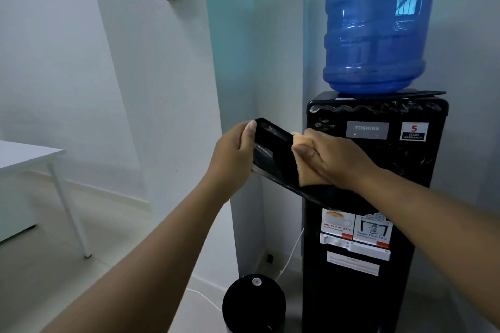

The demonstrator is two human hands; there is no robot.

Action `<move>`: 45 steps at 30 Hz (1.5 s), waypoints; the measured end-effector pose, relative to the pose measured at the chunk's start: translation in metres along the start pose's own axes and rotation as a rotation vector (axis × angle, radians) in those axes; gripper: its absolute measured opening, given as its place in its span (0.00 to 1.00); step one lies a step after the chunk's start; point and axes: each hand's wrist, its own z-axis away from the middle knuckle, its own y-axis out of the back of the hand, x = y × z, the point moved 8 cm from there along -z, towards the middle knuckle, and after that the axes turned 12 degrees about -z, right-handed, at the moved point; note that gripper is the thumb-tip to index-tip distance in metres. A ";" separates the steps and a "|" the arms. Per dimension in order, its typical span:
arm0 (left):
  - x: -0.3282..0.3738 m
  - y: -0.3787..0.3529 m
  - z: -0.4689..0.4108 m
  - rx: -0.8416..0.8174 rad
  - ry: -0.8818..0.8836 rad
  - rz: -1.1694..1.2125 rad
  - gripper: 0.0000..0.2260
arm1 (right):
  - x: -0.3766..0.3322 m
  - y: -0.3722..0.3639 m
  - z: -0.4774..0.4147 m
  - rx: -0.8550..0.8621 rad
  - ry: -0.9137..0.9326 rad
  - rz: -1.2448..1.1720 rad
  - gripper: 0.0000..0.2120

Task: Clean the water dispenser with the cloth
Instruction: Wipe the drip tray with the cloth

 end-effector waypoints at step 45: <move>-0.032 -0.009 0.004 -0.030 0.248 0.146 0.19 | -0.047 -0.010 0.016 0.078 0.134 0.095 0.29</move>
